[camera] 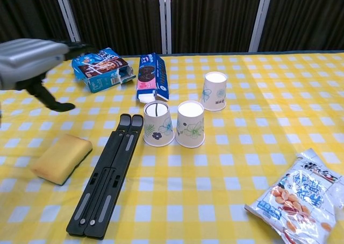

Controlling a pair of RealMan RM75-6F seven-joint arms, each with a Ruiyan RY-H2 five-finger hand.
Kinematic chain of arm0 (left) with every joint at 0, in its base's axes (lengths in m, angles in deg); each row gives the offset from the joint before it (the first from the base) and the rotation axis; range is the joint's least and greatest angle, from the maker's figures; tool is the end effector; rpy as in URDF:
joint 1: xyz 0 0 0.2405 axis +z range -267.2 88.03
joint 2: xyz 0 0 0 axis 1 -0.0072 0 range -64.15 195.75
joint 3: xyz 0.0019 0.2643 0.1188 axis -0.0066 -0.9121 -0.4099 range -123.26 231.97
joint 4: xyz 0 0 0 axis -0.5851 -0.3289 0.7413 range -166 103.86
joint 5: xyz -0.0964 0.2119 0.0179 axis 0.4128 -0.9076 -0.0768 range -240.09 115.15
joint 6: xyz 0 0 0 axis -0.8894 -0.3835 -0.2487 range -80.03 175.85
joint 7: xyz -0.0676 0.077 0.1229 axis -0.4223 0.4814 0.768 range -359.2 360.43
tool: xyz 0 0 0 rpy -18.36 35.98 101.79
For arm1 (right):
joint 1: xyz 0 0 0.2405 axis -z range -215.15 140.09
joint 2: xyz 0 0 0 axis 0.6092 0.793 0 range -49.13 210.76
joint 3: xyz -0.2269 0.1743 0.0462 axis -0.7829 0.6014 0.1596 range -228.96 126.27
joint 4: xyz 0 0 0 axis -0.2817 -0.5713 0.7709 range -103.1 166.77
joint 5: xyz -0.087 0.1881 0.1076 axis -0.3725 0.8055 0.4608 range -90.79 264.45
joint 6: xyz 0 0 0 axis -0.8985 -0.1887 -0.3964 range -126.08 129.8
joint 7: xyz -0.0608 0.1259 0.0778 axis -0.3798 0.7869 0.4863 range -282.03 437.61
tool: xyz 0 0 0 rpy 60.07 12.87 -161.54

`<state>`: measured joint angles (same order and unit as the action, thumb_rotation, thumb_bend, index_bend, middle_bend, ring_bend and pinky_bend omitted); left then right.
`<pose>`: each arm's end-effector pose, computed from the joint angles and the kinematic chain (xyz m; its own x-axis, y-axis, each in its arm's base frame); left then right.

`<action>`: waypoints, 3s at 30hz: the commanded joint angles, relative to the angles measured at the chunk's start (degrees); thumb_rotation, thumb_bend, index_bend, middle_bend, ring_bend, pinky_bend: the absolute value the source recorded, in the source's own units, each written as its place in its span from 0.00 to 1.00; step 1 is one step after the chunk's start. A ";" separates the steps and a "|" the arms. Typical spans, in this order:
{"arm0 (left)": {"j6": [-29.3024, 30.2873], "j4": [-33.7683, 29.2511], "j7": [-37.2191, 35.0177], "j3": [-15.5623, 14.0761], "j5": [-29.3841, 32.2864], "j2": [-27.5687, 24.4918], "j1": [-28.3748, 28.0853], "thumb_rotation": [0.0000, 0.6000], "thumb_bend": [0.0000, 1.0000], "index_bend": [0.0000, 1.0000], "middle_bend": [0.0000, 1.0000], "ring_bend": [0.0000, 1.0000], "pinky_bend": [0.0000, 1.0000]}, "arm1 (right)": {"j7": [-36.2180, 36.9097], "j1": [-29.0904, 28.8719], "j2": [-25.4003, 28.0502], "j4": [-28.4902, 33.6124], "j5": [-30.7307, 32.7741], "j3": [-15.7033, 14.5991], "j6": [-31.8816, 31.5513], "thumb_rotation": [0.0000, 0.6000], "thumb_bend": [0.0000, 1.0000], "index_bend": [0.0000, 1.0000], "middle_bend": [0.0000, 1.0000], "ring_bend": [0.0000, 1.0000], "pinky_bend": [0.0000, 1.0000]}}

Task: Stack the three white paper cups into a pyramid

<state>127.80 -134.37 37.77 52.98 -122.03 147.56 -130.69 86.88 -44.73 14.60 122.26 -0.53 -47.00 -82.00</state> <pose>-0.1740 0.3233 0.0112 0.5785 0.0891 0.8108 0.7936 -0.2909 -0.5343 -0.3410 -0.2219 0.1418 0.2428 0.0067 0.9700 -0.9674 -0.0719 0.2427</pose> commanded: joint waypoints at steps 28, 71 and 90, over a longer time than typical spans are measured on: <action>10.76 6.07 -23.86 -4.82 -13.33 -12.17 21.59 1.00 0.27 0.00 0.00 0.00 0.00 | -21.89 -22.54 -6.30 5.71 19.20 12.50 26.09 1.00 0.17 0.01 0.00 0.00 0.00; -4.18 10.61 -33.40 3.04 -12.69 -13.70 22.89 1.00 0.26 0.00 0.00 0.00 0.00 | -31.31 -48.43 -30.33 -24.26 42.64 14.87 41.53 1.00 0.30 0.16 0.00 0.00 0.00; -6.04 10.60 -33.90 4.37 -13.99 -13.93 23.65 1.00 0.26 0.00 0.00 0.00 0.00 | -31.93 -50.60 -32.80 -29.24 44.32 13.30 41.55 1.00 0.38 0.26 0.00 0.00 0.00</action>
<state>121.77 -123.76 3.87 57.35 -136.01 133.63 -107.05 54.97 -95.30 -18.16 93.05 43.75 -33.67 -40.45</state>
